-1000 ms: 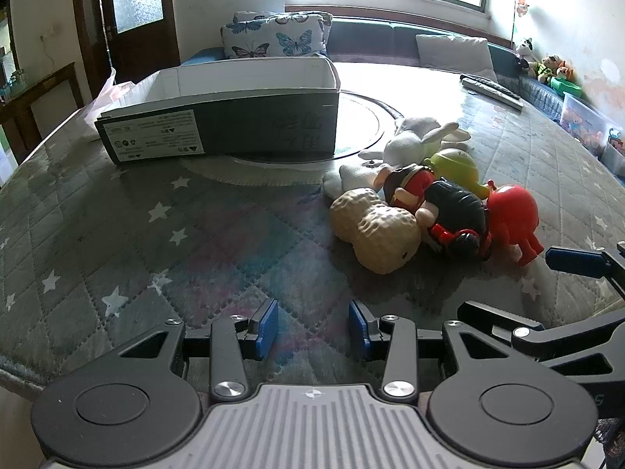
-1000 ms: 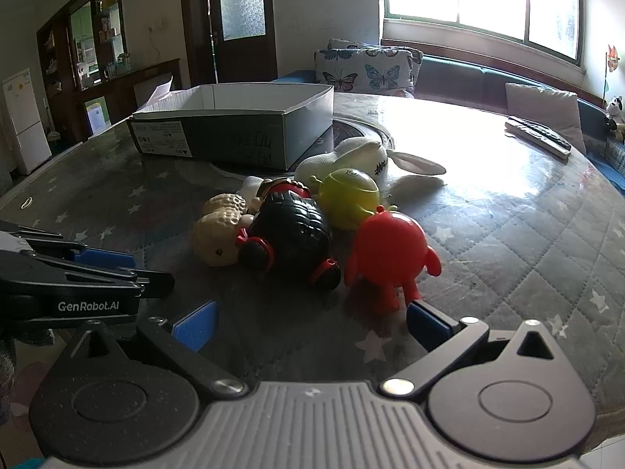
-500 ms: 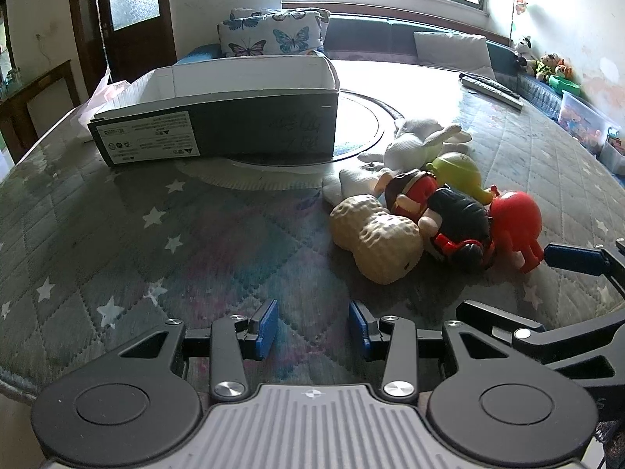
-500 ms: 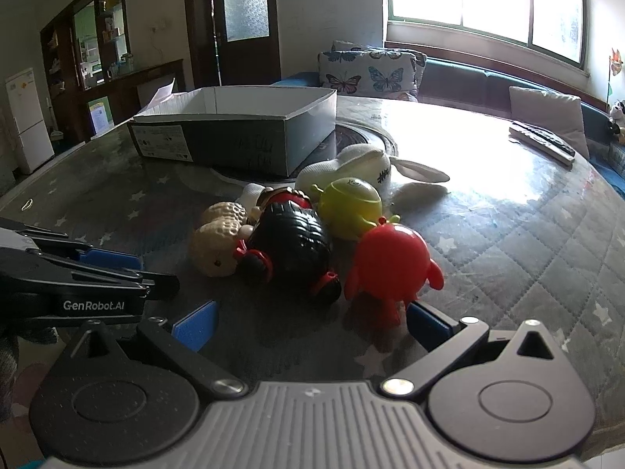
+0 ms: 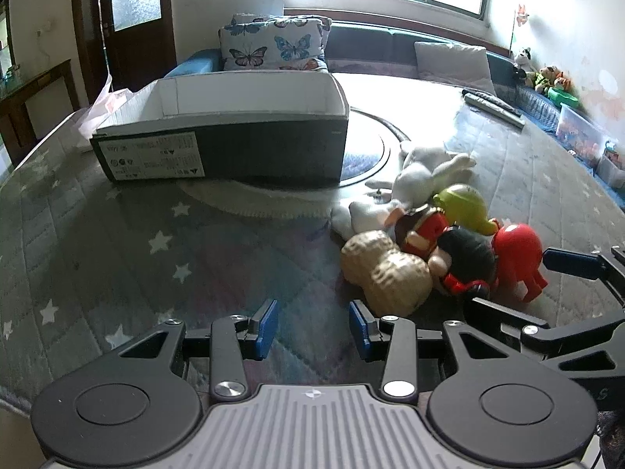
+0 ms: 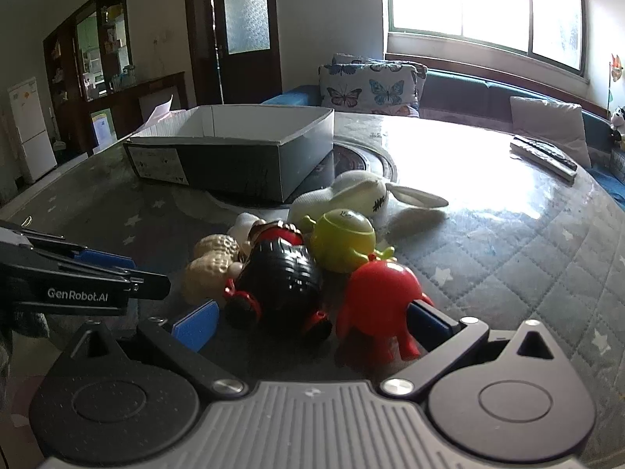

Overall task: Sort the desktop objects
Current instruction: 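Lower the left gripper onto the white plush rabbit and close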

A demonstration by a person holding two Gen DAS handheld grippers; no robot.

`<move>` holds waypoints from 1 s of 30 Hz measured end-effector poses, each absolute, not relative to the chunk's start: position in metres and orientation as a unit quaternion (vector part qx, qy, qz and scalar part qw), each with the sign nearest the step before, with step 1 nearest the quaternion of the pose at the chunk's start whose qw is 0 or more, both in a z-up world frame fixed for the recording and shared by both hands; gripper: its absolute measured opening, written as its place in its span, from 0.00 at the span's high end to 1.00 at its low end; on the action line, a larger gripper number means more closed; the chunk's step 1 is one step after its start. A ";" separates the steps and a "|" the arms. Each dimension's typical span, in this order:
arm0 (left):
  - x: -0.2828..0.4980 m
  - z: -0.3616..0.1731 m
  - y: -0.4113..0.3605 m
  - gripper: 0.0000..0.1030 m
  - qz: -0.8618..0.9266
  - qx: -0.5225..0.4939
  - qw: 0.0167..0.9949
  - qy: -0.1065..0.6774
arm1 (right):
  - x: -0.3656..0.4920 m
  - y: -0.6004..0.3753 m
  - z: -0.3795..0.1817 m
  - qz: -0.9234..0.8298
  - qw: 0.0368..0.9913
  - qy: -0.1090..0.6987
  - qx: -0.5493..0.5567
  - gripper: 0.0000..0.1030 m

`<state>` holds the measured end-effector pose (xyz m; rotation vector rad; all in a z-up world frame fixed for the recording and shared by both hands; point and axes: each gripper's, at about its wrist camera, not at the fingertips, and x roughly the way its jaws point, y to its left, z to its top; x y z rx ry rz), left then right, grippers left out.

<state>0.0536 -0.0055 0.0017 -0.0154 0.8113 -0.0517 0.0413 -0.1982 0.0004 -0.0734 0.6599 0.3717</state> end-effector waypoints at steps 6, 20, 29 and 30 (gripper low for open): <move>0.066 0.014 -0.005 0.59 -0.040 -0.010 0.922 0.385 | 0.048 -0.208 0.012 0.190 0.931 0.310 -0.027 0.00; 0.131 0.034 -0.027 0.59 -0.122 -0.015 0.916 0.382 | 0.097 -0.221 0.020 0.188 0.928 0.322 -0.007 0.11; 0.163 0.025 -0.027 0.59 -0.144 -0.013 0.908 0.394 | 0.151 -0.245 0.015 0.171 0.921 0.348 0.052 0.21; 0.165 0.023 -0.027 0.59 -0.148 -0.013 0.905 0.397 | 0.157 -0.248 0.015 0.169 0.919 0.351 0.064 0.23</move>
